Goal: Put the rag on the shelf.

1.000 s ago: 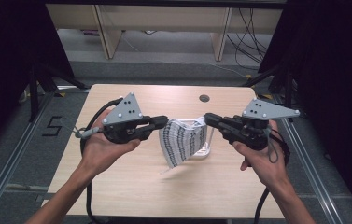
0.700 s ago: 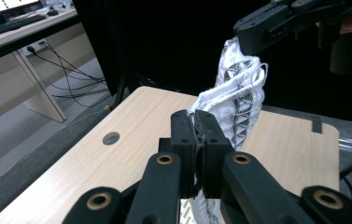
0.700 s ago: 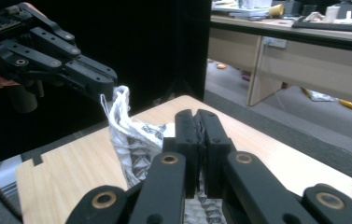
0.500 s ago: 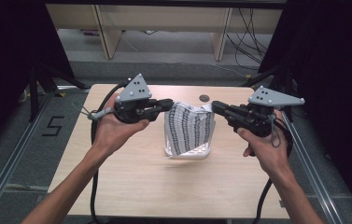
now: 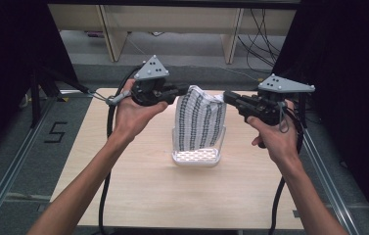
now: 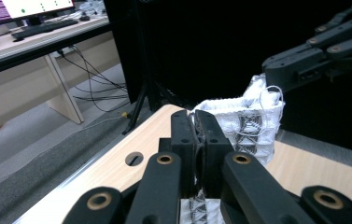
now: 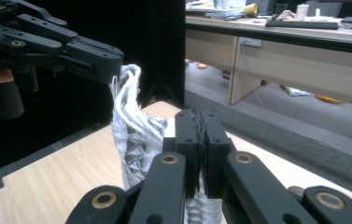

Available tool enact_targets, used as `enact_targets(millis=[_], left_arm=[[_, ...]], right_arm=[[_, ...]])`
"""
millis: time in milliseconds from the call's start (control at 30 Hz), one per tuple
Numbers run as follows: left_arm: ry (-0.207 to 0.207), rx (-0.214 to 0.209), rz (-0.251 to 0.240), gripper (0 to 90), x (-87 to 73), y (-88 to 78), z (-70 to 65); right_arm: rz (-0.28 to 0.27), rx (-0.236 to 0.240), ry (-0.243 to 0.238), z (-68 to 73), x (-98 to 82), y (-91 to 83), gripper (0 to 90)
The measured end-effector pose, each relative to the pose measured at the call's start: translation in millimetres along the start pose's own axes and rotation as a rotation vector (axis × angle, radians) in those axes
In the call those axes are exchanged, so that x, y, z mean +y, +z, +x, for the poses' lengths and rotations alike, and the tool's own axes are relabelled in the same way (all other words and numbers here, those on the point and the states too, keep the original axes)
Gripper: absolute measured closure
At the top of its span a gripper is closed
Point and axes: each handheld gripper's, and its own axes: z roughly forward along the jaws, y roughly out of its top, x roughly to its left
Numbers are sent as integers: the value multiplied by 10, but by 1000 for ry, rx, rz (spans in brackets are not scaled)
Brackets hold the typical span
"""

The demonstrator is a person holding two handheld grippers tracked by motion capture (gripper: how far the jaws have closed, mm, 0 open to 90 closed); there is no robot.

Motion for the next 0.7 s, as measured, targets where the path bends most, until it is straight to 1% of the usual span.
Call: enact_targets(millis=[33, 67, 167, 200, 267, 300, 333, 367, 433, 500, 533, 567, 600, 633, 667, 700], left_arm=[[-3, 10, -4, 869, 8, 21, 25], [-6, 21, -5, 869, 14, 40, 53], [-37, 33, -3, 869, 11, 116, 146], [-46, 35, -3, 869, 5, 141, 171], [-62, 41, 0, 869, -9, 182, 214], [-67, 44, 3, 869, -15, 200, 233], [-77, 52, 6, 869, -25, 229, 263], [-88, 55, 4, 869, -33, 247, 290], [-110, 60, 6, 869, -57, 282, 344], [-120, 62, 17, 869, -83, 320, 378], [-121, 65, 22, 869, -93, 335, 389], [-128, 67, 24, 868, -106, 354, 402], [-137, 67, 25, 869, -117, 369, 416], [-145, 67, 22, 869, -125, 381, 424], [-158, 67, 18, 869, -136, 398, 438], [-161, 68, 20, 868, -147, 415, 448]], right_arm=[[11, -9, 17, -11, 11, 9, 882], [8, -10, 22, -33, 18, 29, 882], [10, -24, 18, -117, 34, 94, 883], [21, -23, 33, -131, 42, 123, 883], [20, -25, 39, -156, 54, 172, 883], [26, -29, 27, -180, 62, 200, 882], [28, -26, 37, -187, 66, 226, 882], [31, -33, 31, -211, 75, 259, 882], [38, -36, 40, -234, 81, 306, 882], [49, -44, 63, -265, 72, 371, 882], [54, -52, 53, -291, 64, 396, 882], [54, -53, 54, -305, 58, 414, 882], [53, -59, 61, -321, 48, 438, 882], [65, -58, 79, -332, 42, 455, 882], [60, -60, 59, -361, 35, 475, 882], [62, -63, 68, -377, 26, 500, 882]])
